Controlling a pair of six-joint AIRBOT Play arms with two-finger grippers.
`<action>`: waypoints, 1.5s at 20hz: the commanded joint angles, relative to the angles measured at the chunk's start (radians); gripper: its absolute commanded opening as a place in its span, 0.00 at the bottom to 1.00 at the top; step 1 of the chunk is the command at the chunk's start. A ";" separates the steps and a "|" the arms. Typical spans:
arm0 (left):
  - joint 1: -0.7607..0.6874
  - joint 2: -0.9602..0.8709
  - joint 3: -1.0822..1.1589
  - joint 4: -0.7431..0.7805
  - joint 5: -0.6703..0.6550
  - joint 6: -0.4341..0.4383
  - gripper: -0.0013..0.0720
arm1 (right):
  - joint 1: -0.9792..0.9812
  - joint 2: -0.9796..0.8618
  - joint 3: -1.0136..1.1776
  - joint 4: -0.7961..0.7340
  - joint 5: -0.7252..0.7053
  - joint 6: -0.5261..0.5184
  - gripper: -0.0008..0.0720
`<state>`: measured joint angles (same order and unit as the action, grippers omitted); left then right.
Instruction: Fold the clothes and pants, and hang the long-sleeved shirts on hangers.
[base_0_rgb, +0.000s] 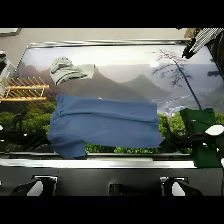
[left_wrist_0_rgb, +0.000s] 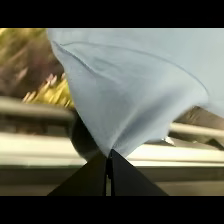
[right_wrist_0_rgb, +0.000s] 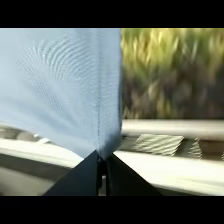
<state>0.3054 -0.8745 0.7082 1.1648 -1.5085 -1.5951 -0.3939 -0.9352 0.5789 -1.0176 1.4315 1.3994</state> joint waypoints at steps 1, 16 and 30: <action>0.000 0.082 0.056 0.039 -0.092 -0.058 0.04 | 0.000 0.162 0.000 -0.024 0.063 0.063 0.05; -0.120 -0.713 0.746 0.009 0.085 0.078 0.04 | 0.207 -0.400 0.352 0.066 -0.414 -0.019 0.05; -0.171 -0.939 1.026 0.014 0.101 0.077 0.47 | 0.146 -0.497 0.513 0.064 -0.304 0.016 0.69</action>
<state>0.1318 -1.8164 1.6917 1.1675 -1.3960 -1.5181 -0.1970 -1.4506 1.0565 -0.9493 1.0458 1.4151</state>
